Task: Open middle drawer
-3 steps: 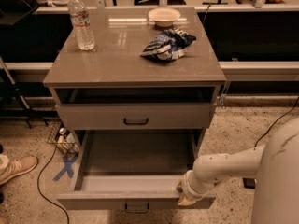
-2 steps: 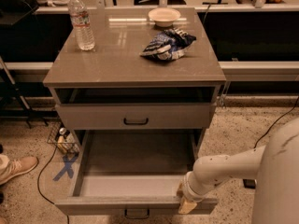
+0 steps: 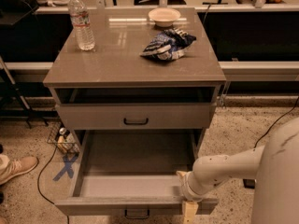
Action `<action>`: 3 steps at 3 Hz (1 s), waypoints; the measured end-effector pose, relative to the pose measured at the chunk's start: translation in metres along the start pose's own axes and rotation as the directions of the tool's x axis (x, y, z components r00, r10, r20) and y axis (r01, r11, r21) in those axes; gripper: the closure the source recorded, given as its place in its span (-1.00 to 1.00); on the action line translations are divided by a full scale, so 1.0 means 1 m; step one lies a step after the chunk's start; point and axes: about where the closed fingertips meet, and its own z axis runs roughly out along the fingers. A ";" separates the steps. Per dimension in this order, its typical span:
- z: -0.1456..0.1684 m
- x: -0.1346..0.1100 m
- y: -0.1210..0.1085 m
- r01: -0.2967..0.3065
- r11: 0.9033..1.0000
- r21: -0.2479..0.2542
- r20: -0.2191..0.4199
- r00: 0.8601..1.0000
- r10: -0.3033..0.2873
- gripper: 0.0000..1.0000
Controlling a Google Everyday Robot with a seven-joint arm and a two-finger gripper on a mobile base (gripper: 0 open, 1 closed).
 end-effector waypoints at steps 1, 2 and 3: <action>-0.022 0.008 0.001 0.003 0.999 0.047 0.028 1.000 -0.005 -1.00; -0.066 0.016 -0.005 0.014 0.990 0.137 0.038 0.999 -0.020 -1.00; -0.130 0.027 -0.011 0.014 0.970 0.243 0.035 0.999 -0.023 -1.00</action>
Offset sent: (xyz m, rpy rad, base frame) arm 0.0114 -0.0624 0.1128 0.0550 -0.2541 -0.0438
